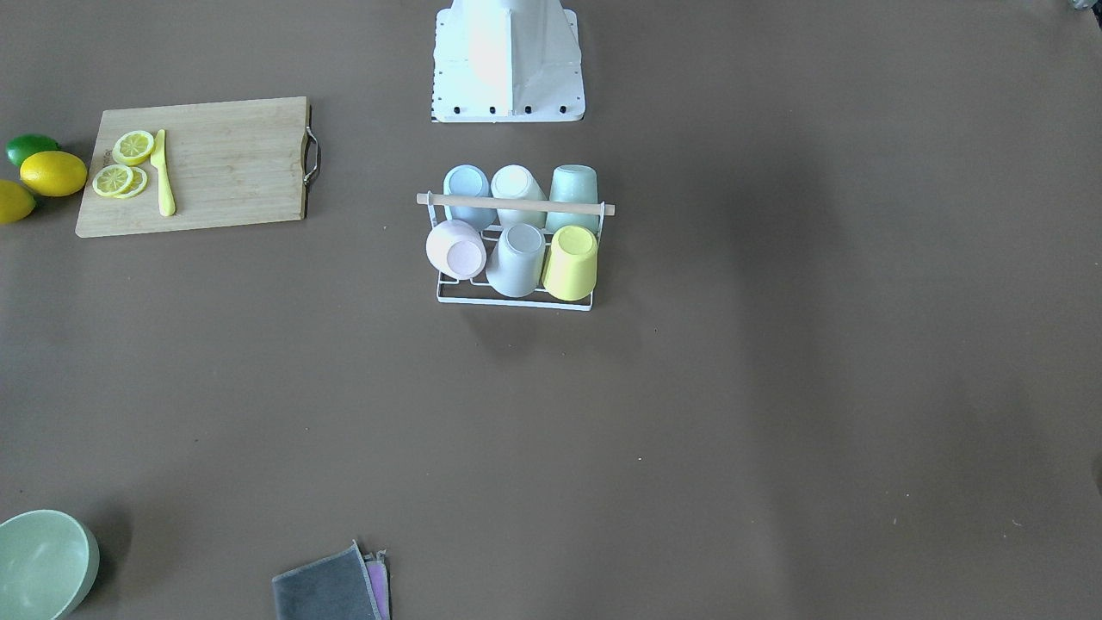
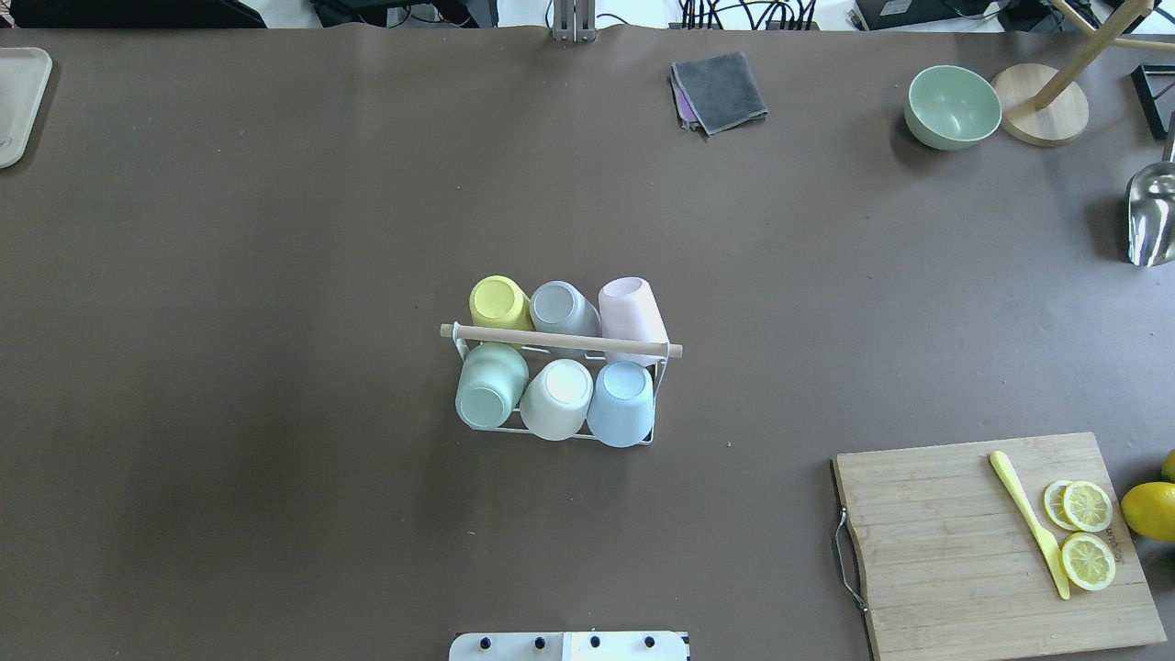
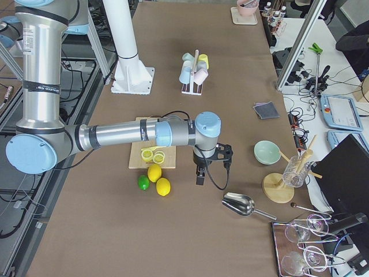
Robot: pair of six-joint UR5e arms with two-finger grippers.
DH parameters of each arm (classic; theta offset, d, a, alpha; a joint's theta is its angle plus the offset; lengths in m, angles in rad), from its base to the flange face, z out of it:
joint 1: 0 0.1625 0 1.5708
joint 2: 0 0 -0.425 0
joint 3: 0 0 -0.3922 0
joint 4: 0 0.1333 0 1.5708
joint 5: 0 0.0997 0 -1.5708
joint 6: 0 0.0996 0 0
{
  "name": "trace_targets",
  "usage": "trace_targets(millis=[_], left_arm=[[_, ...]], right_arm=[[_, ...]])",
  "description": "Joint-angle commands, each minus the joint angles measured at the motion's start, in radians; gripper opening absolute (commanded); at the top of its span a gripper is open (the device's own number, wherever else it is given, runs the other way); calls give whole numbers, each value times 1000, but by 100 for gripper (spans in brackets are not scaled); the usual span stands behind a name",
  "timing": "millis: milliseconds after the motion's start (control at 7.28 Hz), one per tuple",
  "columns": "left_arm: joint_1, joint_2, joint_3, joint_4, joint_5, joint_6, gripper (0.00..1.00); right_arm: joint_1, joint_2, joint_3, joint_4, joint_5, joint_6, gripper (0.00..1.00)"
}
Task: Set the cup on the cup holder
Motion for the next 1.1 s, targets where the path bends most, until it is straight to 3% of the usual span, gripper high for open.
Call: trace_targets(millis=[0, 961], left_arm=[[0, 0, 0, 0, 0, 0, 99], [0, 0, 2, 0, 0, 0, 99]], right_arm=[[46, -37, -4, 2, 32, -71, 100], [54, -32, -21, 2, 18, -107, 100]])
